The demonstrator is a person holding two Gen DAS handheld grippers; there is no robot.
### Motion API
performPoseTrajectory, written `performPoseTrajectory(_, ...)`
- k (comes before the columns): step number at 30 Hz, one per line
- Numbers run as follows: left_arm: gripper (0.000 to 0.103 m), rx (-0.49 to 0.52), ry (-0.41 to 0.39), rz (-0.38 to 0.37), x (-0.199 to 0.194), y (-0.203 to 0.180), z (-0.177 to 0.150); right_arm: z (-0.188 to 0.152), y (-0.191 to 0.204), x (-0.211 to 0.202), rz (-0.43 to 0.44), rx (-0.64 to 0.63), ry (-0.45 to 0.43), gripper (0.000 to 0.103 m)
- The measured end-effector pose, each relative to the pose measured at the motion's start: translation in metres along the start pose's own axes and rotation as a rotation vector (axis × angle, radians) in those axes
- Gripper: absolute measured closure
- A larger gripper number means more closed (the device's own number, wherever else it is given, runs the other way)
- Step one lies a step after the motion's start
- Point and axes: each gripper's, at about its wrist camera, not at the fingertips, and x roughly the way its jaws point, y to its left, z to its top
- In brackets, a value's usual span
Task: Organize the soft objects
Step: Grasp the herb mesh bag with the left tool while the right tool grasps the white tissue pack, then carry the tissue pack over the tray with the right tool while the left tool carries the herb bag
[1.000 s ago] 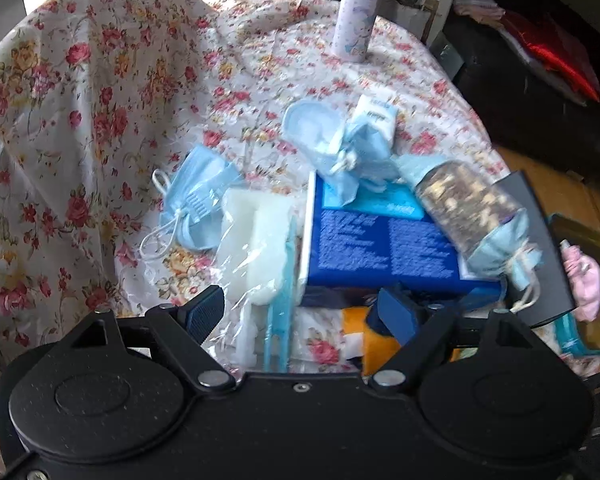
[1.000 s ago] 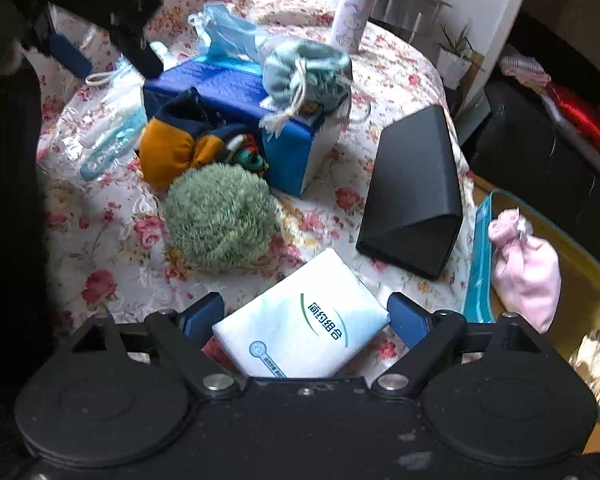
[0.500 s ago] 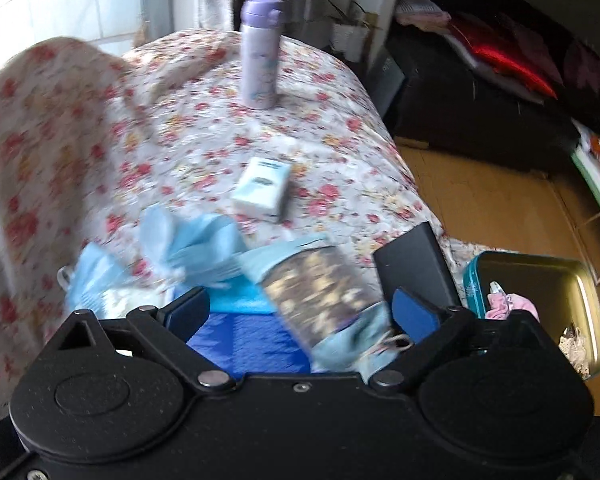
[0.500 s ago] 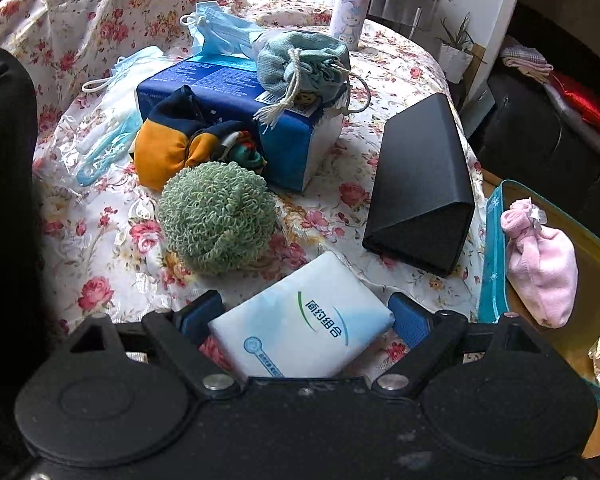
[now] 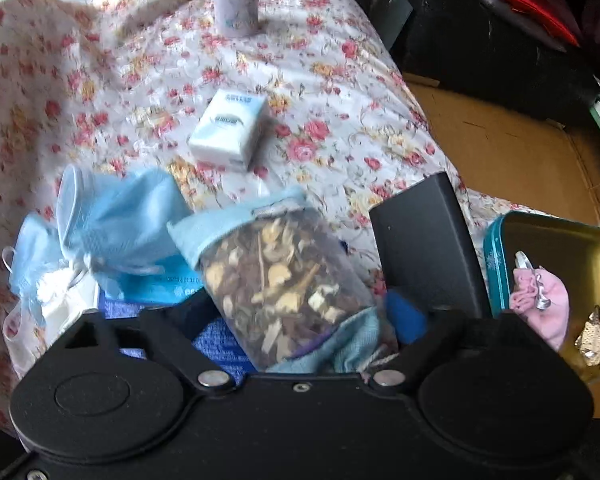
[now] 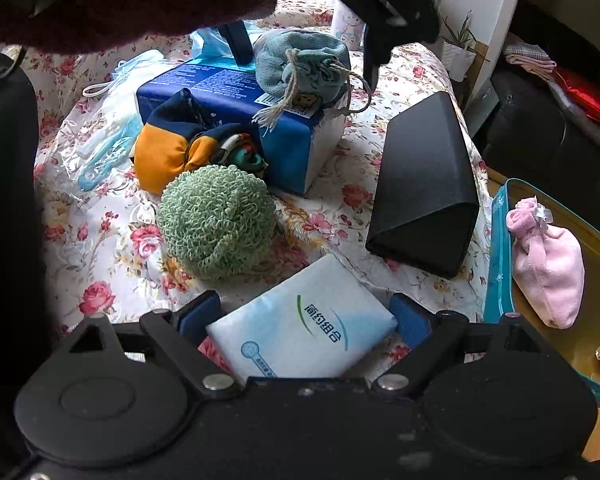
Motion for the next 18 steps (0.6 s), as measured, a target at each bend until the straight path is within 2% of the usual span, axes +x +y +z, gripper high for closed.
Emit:
performPoseTrajectory(2, 0.046, 0.022, -0.028, 0.008, -0.006, -0.002, -0.004, 0.000, -0.002, 0.000, 0.008, 0.011, 0.003, 0.013)
performPoseTrajectory(5, 0.053, 0.019, -0.039, -0.027, -0.015, 0.003, -0.008, 0.001, -0.004, 0.000, 0.020, 0.027, 0.005, 0.015)
performPoseTrajectory(12, 0.054, 0.013, -0.078, -0.048, -0.041, 0.023, -0.031, 0.000, -0.008, -0.009, 0.028, 0.054, -0.019, 0.015)
performPoseTrajectory(18, 0.054, 0.013, -0.137, -0.038, -0.074, 0.041, -0.052, -0.001, -0.012, -0.032, 0.053, 0.092, -0.084, 0.015)
